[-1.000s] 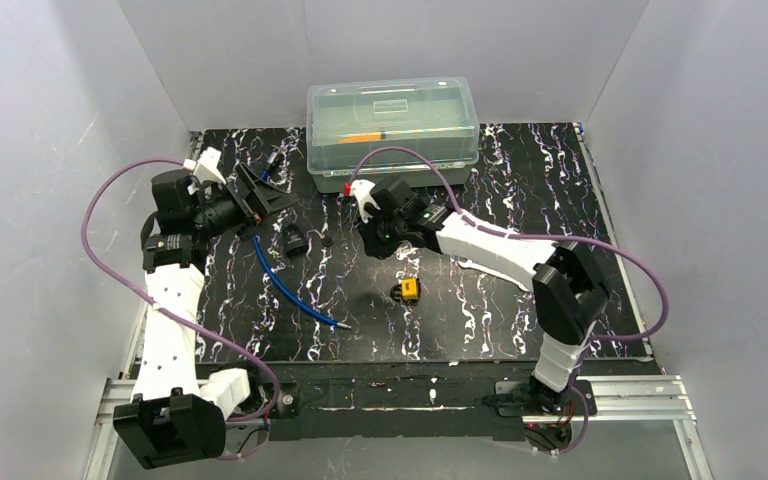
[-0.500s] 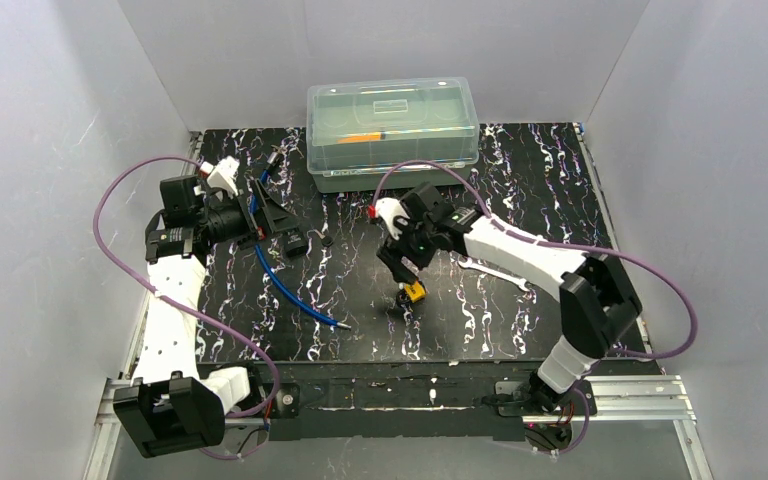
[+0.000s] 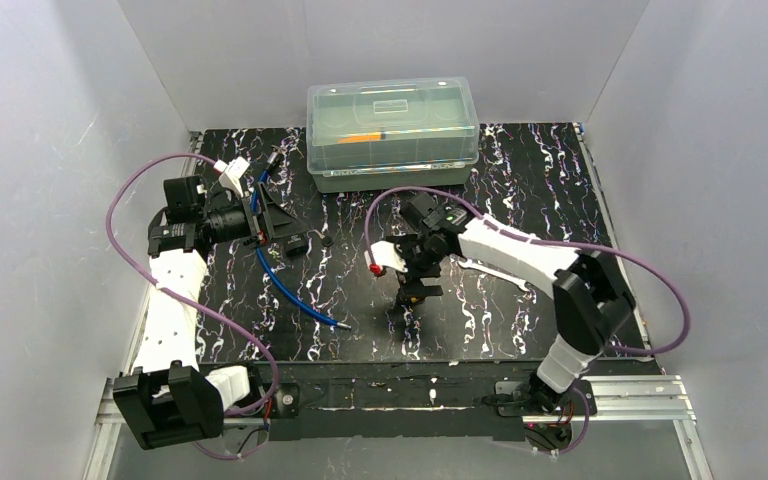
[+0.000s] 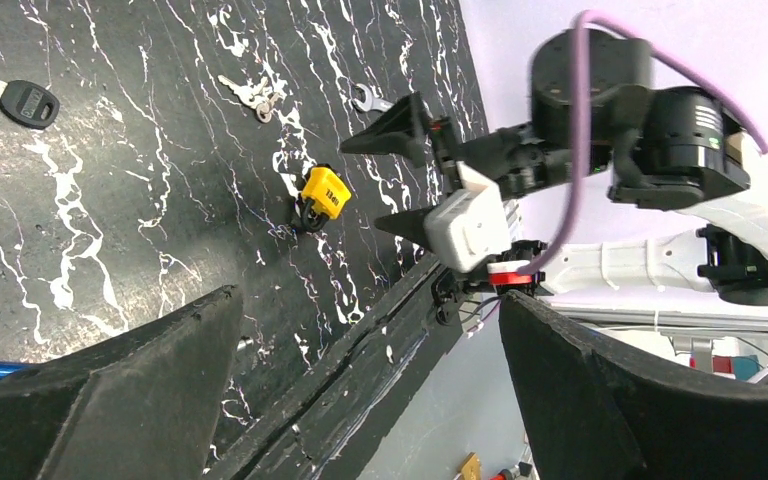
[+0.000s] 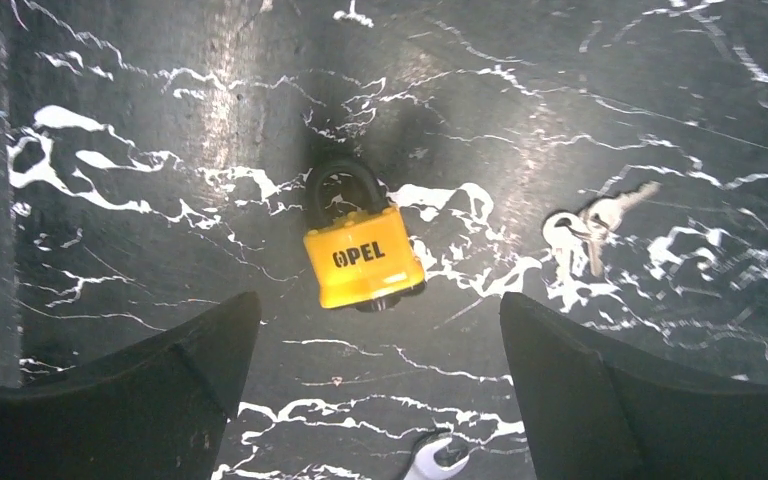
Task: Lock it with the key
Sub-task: Place the lock at the center of the board.
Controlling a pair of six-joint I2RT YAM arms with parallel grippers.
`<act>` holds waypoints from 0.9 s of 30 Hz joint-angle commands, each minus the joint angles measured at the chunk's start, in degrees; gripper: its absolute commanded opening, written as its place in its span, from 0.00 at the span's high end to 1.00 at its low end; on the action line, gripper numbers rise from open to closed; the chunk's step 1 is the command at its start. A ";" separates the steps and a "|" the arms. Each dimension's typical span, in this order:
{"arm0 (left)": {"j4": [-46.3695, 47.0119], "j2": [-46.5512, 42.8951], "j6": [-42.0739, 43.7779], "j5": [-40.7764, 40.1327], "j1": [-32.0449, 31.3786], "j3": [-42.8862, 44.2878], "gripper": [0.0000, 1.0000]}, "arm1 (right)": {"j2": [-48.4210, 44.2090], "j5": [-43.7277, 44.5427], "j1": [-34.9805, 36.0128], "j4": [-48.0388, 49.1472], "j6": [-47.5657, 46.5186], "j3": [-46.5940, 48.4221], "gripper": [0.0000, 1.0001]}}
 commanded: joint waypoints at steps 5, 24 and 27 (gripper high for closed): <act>1.81 -1.60 -1.10 2.18 0.31 -1.62 0.02 | 5.32 -2.47 0.15 0.53 -6.26 0.11 0.02; 3.59 -2.18 -4.47 -0.70 0.30 -2.37 0.02 | 9.97 -1.62 0.16 4.61 -2.29 -3.30 0.29; 2.98 -2.27 -4.79 -2.46 0.35 -1.87 0.02 | 9.71 -1.59 0.18 6.21 1.48 -3.39 0.44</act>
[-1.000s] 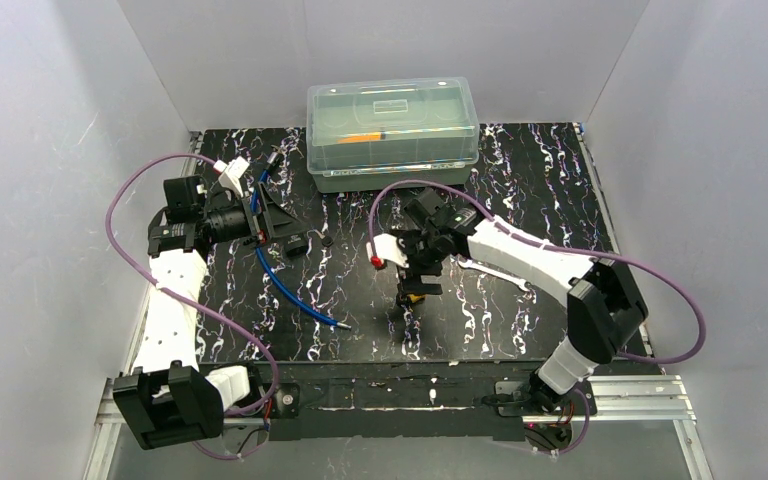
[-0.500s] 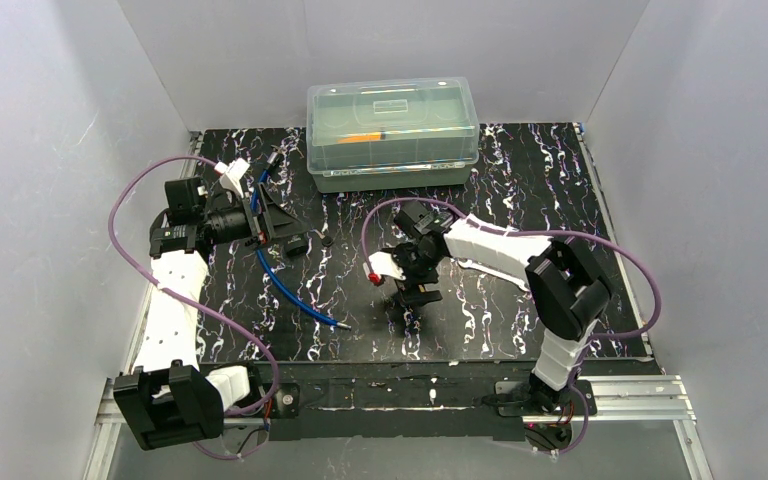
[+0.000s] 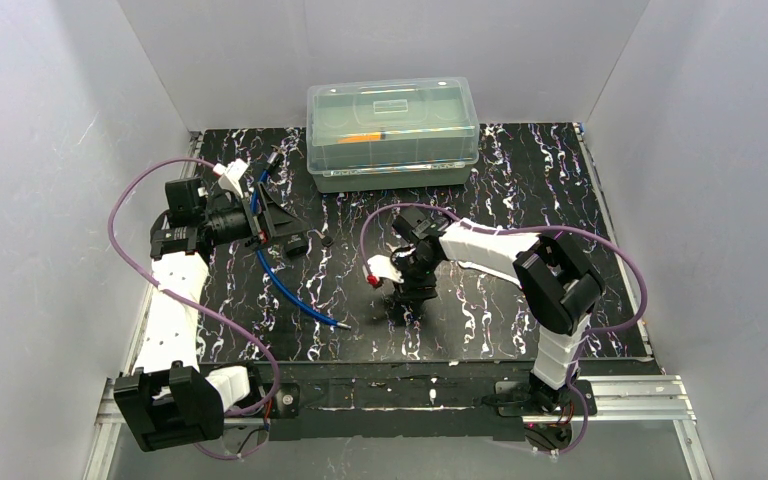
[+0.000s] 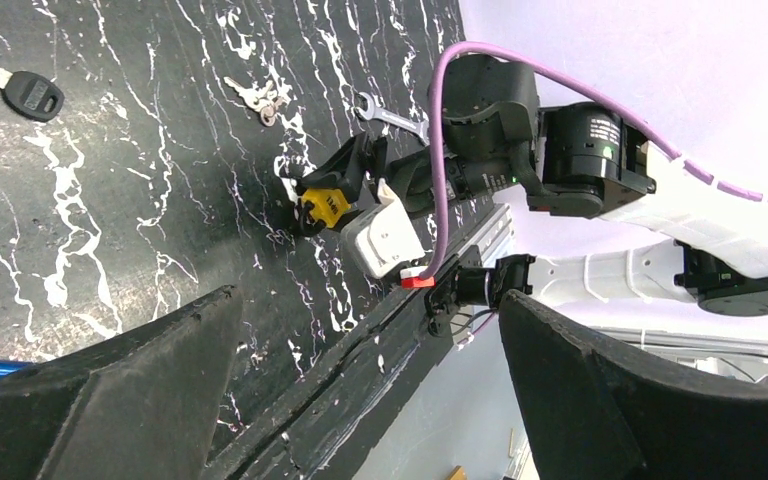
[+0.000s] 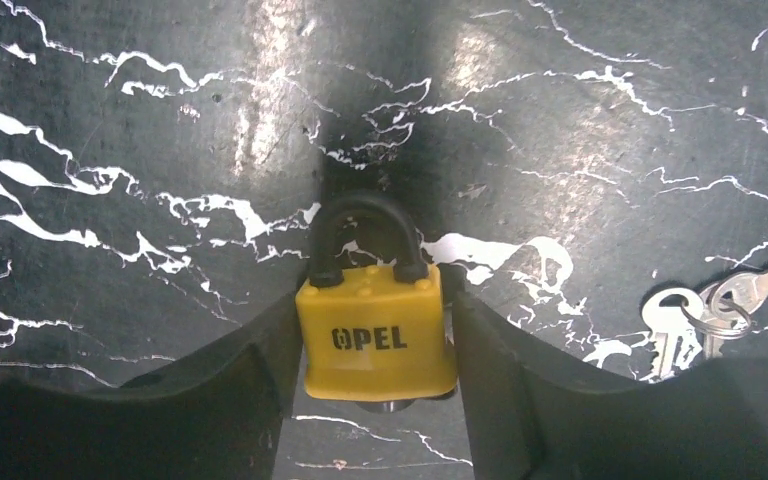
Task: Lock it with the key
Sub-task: Place the lock at the center of the board.
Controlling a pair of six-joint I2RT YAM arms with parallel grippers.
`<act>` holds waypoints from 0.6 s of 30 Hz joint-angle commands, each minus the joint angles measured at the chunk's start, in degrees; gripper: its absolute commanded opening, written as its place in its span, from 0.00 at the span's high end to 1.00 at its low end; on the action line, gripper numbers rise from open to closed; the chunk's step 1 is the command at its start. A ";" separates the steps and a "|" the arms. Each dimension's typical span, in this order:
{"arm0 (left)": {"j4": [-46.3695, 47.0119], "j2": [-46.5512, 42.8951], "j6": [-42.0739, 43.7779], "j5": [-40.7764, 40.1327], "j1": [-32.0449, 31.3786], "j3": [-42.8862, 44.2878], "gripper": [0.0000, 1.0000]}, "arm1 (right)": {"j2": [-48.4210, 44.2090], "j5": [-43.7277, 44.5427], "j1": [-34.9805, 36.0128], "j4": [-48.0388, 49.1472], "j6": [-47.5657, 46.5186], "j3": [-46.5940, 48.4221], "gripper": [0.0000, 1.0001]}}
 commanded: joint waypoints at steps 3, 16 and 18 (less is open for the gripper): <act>-0.71 -1.86 -1.14 -3.12 0.44 0.32 0.02 | -0.96 -1.86 0.25 4.06 12.09 0.62 0.58; -1.77 -1.58 -5.02 -13.20 3.20 0.64 0.02 | 1.09 4.68 0.46 22.61 62.95 11.00 0.84; -1.59 -2.06 -5.56 -14.66 3.49 0.28 0.02 | 2.57 9.29 0.92 24.02 69.36 12.45 0.86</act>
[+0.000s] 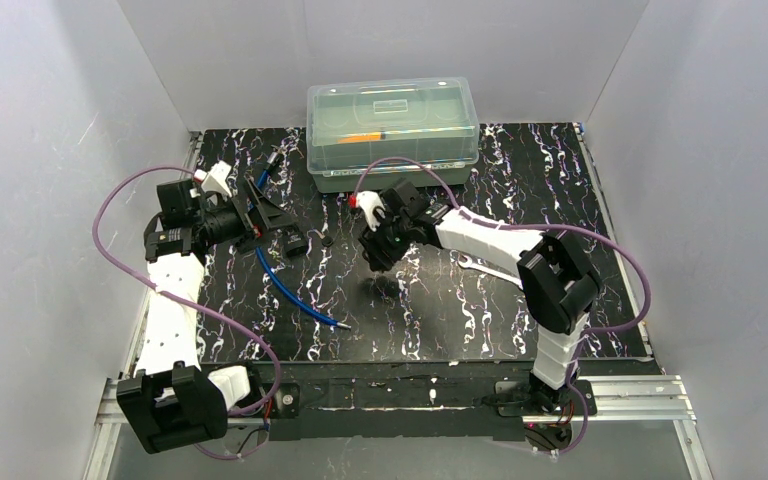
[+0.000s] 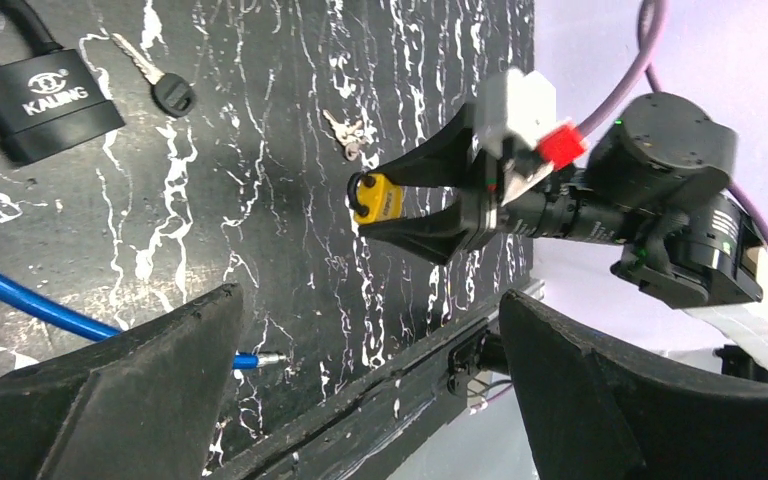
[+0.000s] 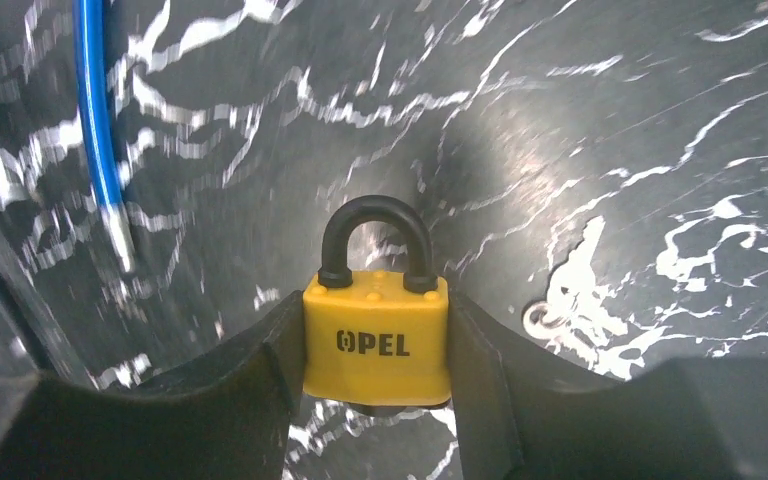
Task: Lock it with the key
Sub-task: Place the lock at the center of the board.
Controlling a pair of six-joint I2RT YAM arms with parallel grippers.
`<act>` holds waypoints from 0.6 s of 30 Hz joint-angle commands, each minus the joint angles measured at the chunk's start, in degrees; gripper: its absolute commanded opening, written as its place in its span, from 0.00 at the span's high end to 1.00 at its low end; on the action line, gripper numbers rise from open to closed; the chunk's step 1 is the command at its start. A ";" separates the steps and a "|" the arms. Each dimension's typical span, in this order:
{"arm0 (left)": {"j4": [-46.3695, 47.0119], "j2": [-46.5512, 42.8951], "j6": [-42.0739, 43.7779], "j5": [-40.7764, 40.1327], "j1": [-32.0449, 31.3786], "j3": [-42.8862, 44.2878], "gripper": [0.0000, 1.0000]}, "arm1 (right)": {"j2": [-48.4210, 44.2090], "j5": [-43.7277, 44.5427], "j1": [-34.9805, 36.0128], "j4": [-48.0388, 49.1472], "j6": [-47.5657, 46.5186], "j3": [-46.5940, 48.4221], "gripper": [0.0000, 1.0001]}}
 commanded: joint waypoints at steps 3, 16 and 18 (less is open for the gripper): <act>-0.94 -2.46 -1.55 -6.37 0.83 -0.07 0.02 | 4.99 12.34 1.47 8.72 25.38 7.12 0.88; -3.94 -0.54 -0.21 -16.18 0.94 1.37 0.02 | 13.03 24.79 1.92 9.64 33.49 12.52 0.79; -3.76 -0.39 -0.23 -16.38 0.97 1.21 0.02 | 13.57 23.98 1.92 9.51 34.41 12.64 0.72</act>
